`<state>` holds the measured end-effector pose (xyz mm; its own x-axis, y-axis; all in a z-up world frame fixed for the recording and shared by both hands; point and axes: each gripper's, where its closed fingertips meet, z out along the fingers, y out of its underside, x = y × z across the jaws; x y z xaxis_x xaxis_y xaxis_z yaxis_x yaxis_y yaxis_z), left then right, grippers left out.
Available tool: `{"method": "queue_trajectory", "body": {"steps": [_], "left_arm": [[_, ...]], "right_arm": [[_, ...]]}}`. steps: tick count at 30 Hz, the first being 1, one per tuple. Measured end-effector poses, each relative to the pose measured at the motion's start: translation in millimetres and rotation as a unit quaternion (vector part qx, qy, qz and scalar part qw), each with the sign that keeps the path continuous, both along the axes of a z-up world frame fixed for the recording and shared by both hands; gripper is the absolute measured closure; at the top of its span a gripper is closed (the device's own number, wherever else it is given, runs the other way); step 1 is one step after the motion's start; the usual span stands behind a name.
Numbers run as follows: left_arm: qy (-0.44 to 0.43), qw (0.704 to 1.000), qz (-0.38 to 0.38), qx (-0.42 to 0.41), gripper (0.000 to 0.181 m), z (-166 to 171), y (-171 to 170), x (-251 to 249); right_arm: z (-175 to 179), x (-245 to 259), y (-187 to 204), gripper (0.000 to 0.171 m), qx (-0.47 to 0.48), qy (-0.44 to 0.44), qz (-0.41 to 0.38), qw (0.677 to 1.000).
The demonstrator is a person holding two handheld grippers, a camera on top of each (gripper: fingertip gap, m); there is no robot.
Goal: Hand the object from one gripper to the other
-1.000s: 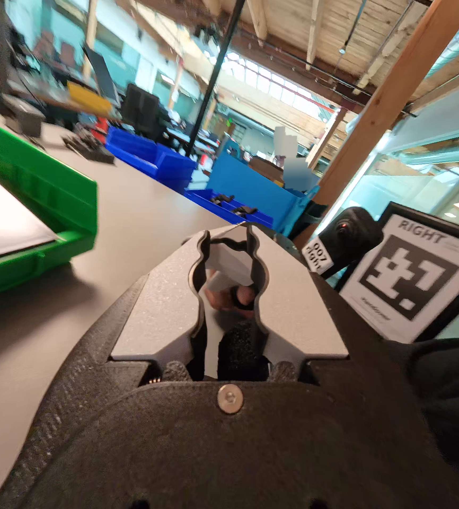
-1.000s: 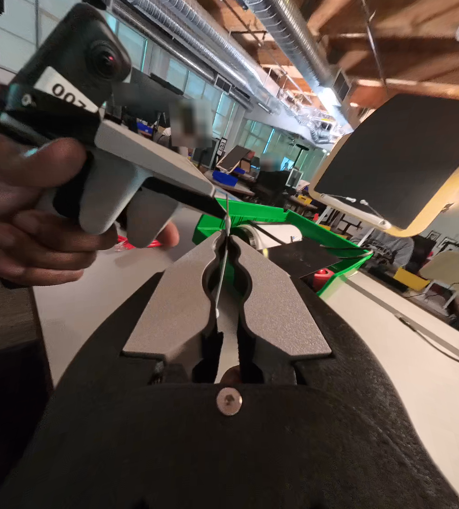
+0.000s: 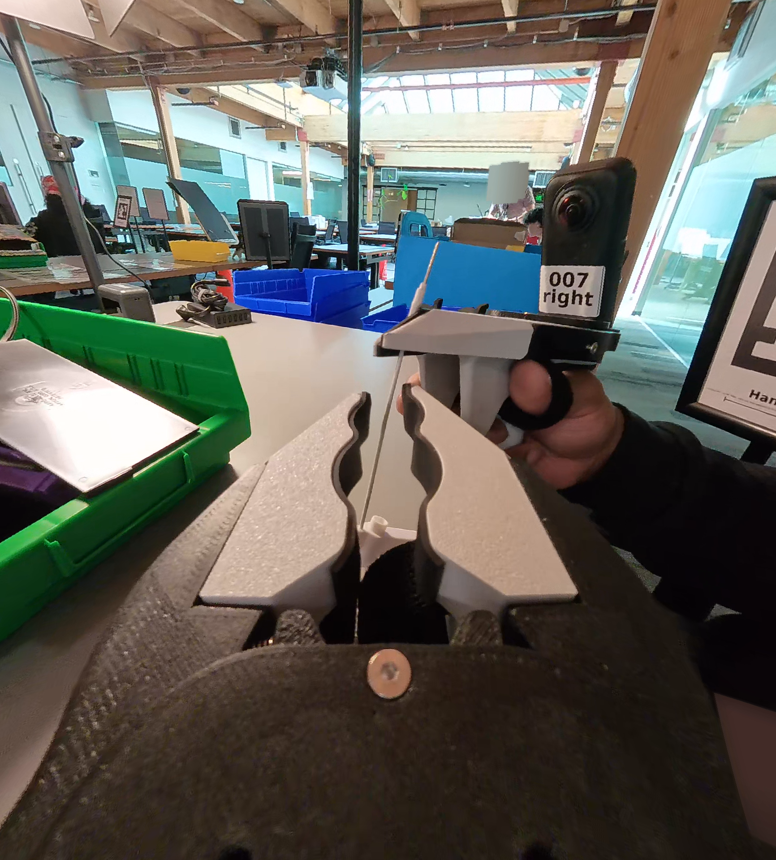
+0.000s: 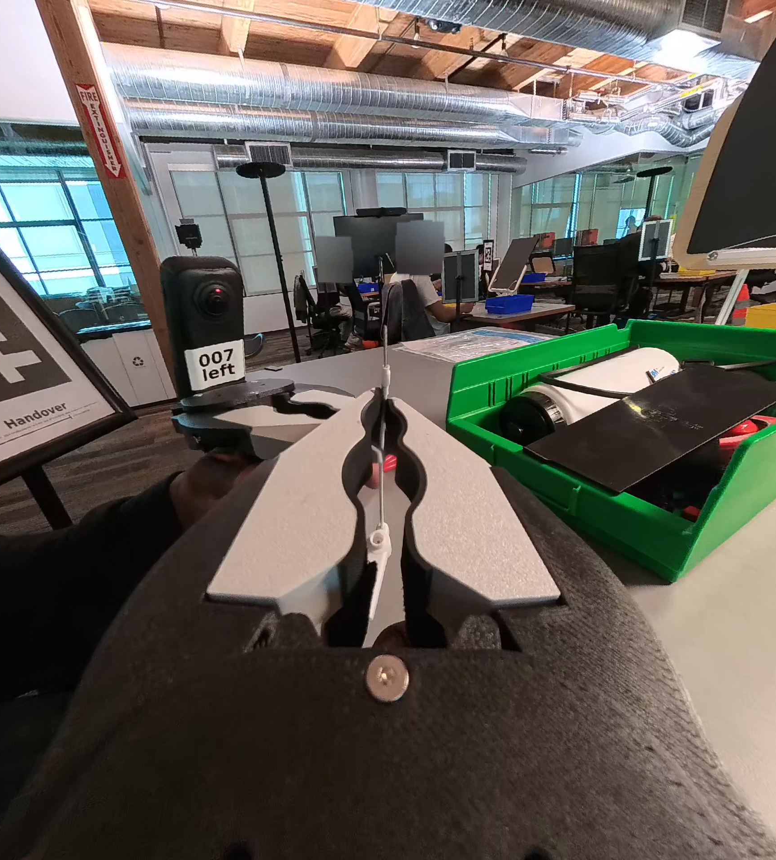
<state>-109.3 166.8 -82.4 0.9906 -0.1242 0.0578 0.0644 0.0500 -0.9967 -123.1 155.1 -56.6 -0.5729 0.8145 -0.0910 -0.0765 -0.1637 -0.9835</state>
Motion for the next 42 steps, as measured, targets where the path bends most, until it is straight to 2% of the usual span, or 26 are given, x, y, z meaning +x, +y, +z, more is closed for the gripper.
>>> {"method": "queue_trajectory", "body": {"steps": [5,7,9,12,17,19,21,25,28,32,36,42], "left_arm": [[0.007,1.000,0.002,0.005,0.179,0.9,-1.1,1.0],[0.000,1.000,0.026,0.017,0.179,4.1,-2.9,-6.4],[-0.036,0.997,0.018,0.060,0.179,15.1,-10.5,-9.7],[-0.089,0.991,-0.010,0.097,0.179,23.7,-19.2,-13.0],[-0.091,0.991,-0.028,0.096,0.179,23.7,-18.6,-8.5],[-0.088,0.991,-0.029,0.094,0.179,23.3,-17.9,-7.3],[-0.087,0.992,-0.027,0.092,0.179,22.8,-17.5,-7.7],[-0.101,0.990,-0.013,0.102,0.178,24.5,-19.7,-14.6],[-0.131,0.985,-0.005,0.109,0.160,25.0,-21.5,-24.5],[-0.149,0.984,-0.017,0.091,0.154,21.3,-17.8,-23.8],[-0.102,0.993,-0.031,0.052,0.153,13.8,-8.2,-6.4],[0.011,1.000,-0.002,-0.014,0.149,-4.4,8.3,14.4]], "right_arm": [[1.4,-0.6,0.9,0.168,-0.003,0.006,-0.006,1.000],[-0.8,-2.1,2.6,0.153,-0.001,0.001,-0.011,1.000],[-7.4,-2.9,1.4,0.143,0.015,-0.013,-0.004,1.000],[-26.8,-2.6,-9.2,0.142,0.077,-0.037,0.018,0.996],[-37.3,-0.5,-26.6,0.147,0.138,-0.034,0.035,0.989],[-37.9,-0.3,-27.3,0.157,0.142,-0.033,0.035,0.989],[-36.8,-0.5,-25.8,0.168,0.136,-0.032,0.033,0.990],[-32.9,-4.1,-17.5,0.169,0.111,-0.036,0.018,0.993],[-23.0,-3.2,-5.4,0.169,0.052,-0.032,0.024,0.998],[-11.5,-1.9,13.8,0.169,-0.040,-0.030,0.040,0.998],[-5.8,-0.2,22.8,0.169,-0.093,-0.029,0.059,0.994],[-4.6,1.7,21.0,0.169,-0.101,-0.027,0.072,0.992]]}}
